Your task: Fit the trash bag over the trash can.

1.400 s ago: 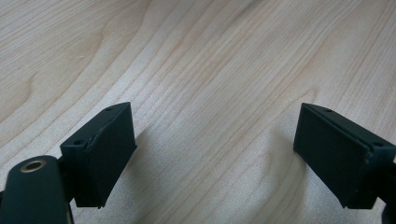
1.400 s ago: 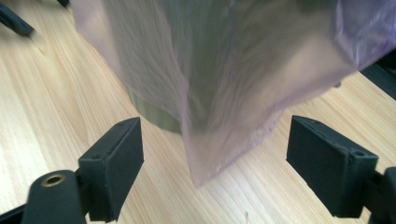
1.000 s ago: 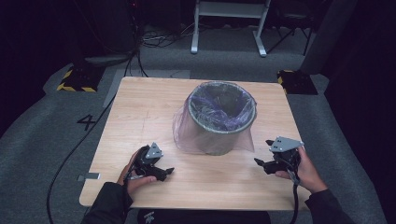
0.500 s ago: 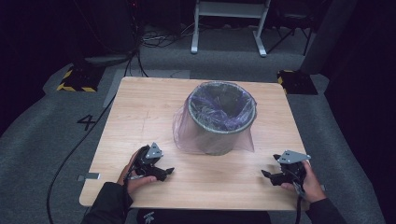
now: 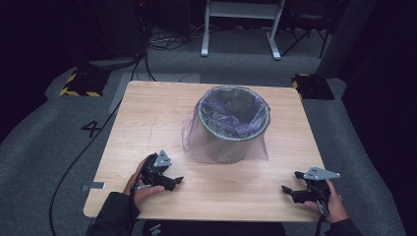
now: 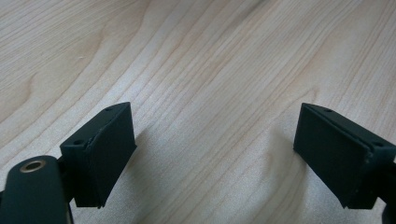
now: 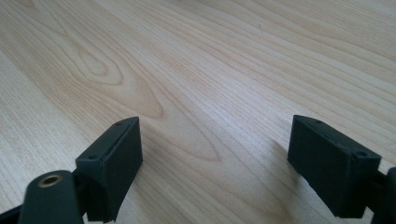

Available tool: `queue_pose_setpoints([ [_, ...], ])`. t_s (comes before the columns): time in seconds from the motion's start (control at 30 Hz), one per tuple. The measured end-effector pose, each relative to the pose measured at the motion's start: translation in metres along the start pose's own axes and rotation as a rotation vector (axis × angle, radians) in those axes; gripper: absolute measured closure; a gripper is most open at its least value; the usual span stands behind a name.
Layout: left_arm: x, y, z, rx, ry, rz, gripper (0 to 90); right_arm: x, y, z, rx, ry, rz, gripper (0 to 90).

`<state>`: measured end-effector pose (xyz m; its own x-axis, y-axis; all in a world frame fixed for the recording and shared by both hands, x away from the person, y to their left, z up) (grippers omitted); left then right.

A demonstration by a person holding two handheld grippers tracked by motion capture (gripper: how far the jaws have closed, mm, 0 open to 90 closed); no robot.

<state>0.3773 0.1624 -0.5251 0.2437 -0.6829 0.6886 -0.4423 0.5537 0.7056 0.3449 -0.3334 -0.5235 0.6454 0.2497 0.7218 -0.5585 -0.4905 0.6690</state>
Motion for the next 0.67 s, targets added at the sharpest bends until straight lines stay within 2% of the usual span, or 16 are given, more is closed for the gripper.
queue_pose_setpoints([
  [0.67,0.0002,-0.0003,-0.0001,-0.002,0.001,-0.001,11.8,0.0003,-0.0002,0.0012,0.0,0.001,-0.004,15.9],
])
Point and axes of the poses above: each handheld gripper's, and its own axes: y roughly backward along the jaws, x roughly out of its top, z roughly to its right, the point moved 3 cm from there along -y, roughly forward along the jaws, and after that the axes turned 14 degrees about -y, right-handed, at the moved point
